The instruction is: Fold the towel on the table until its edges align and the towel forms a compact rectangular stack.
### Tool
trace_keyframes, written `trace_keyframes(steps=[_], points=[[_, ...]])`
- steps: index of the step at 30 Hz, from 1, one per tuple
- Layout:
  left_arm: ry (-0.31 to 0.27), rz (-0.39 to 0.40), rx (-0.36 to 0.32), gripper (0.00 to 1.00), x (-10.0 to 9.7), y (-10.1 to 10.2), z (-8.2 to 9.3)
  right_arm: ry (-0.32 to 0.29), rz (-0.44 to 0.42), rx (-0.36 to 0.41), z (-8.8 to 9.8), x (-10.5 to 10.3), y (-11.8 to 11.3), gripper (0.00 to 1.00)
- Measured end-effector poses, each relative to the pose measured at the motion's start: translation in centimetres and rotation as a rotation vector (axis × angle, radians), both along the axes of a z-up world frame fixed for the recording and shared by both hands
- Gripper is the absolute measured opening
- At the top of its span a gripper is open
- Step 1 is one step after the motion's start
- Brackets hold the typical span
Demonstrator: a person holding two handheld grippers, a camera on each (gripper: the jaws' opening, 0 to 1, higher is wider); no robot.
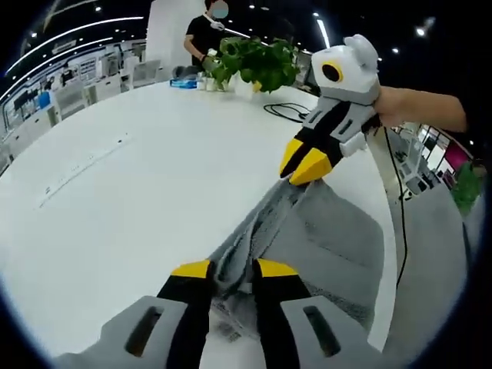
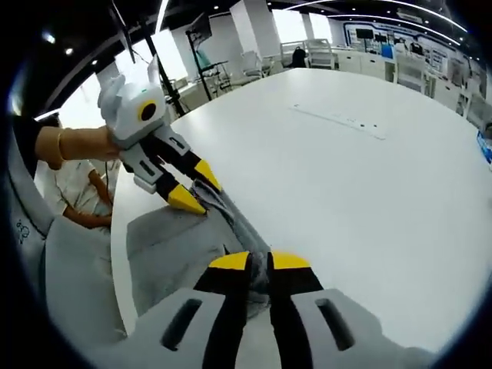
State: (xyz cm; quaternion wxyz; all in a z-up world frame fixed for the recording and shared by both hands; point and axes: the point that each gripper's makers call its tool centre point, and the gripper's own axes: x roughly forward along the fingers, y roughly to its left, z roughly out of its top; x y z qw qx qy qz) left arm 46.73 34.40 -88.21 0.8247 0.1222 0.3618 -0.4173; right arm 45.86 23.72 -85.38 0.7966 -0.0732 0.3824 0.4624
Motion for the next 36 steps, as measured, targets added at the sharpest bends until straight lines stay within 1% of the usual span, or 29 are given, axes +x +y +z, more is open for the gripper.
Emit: trace_keyframes(steps=[2,5,7,10,12,15,17,18,19,20,21,22,26,28,31,33,36], points=[[-0.056,0.024,0.025,0.21,0.7,0.9,0.5,-0.004,-0.005,0.0,0.3,0.0,-0.3,0.08],[-0.056,0.063,-0.004,0.22,1.0,1.6,1.4,-0.014,-0.016,-0.001,0.7,-0.2,-1.0,0.09],[-0.068,0.074,0.002,0.24,1.2,2.2,1.8,-0.019,-0.03,0.003,1.0,-0.3,-1.5,0.09],[-0.098,0.104,0.023,0.22,1.5,3.5,2.5,-0.021,-0.069,0.024,1.5,-0.3,-2.1,0.09],[-0.113,0.14,0.006,0.23,1.6,4.3,3.2,-0.03,-0.089,0.029,2.0,-0.2,-2.7,0.1],[-0.126,0.159,-0.013,0.23,1.5,5.4,4.3,-0.065,-0.126,0.035,3.3,0.0,-3.7,0.1],[-0.152,0.226,-0.053,0.23,1.7,6.2,5.8,-0.088,-0.157,0.051,4.3,0.2,-4.3,0.1],[-0.168,0.245,-0.071,0.23,1.7,6.6,6.7,-0.098,-0.165,0.054,4.6,0.4,-4.6,0.1],[-0.18,0.254,-0.078,0.23,1.7,7.0,7.2,-0.119,-0.173,0.049,5.2,0.6,-5.0,0.1],[-0.195,0.27,-0.081,0.23,1.6,7.5,7.9,-0.125,-0.178,0.046,5.3,0.7,-5.2,0.1],[-0.207,0.277,-0.081,0.23,1.6,7.8,8.3,-0.142,-0.194,0.045,6.0,0.9,-5.6,0.1],[-0.214,0.285,-0.082,0.23,1.5,8.2,8.7,-0.149,-0.199,0.046,6.2,1.0,-5.7,0.1],[-0.258,0.33,-0.09,0.23,0.9,10.0,10.5,-0.207,-0.241,0.081,8.2,1.3,-6.3,0.11],[-0.278,0.351,-0.099,0.24,0.3,10.8,11.3,-0.225,-0.256,0.097,9.0,0.9,-6.5,0.11],[-0.295,0.361,-0.113,0.27,-0.9,11.5,11.7,-0.241,-0.245,0.104,9.2,-0.2,-6.5,0.14],[-0.293,0.353,-0.114,0.32,-1.7,11.8,11.3,-0.238,-0.233,0.096,8.8,-1.2,-6.4,0.19],[-0.277,0.322,-0.12,0.41,-3.1,11.5,10.1,-0.229,-0.207,0.076,7.9,-2.7,-6.4,0.24]])
